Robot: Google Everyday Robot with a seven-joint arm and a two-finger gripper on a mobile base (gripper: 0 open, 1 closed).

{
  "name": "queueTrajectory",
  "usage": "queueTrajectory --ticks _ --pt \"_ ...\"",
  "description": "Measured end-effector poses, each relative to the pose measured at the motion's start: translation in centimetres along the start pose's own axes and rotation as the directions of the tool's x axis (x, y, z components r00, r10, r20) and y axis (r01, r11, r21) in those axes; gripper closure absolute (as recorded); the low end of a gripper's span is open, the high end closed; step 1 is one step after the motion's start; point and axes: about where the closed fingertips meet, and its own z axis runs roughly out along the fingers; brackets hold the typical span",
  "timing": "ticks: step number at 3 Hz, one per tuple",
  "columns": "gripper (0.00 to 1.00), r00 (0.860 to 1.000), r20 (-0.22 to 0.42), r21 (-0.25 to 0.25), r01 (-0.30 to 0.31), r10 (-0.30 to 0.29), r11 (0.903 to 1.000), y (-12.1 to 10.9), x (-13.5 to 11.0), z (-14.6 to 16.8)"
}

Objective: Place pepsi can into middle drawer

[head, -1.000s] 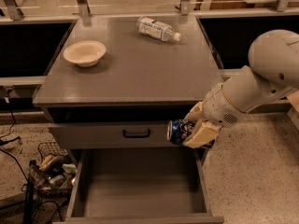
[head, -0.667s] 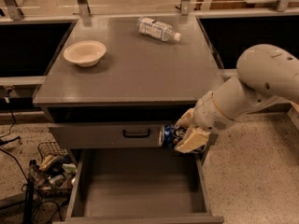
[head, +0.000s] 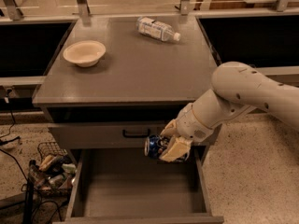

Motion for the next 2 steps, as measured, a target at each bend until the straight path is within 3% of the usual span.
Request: queueTrajectory --ticks 1,2 --pt "1.0 1.0 0.0 0.0 0.0 0.0 1.0 0.0 0.0 0.0" --pt "1.0 0.999 -0.027 0.01 -0.039 0.039 0.9992 0.1 1.0 2.1"
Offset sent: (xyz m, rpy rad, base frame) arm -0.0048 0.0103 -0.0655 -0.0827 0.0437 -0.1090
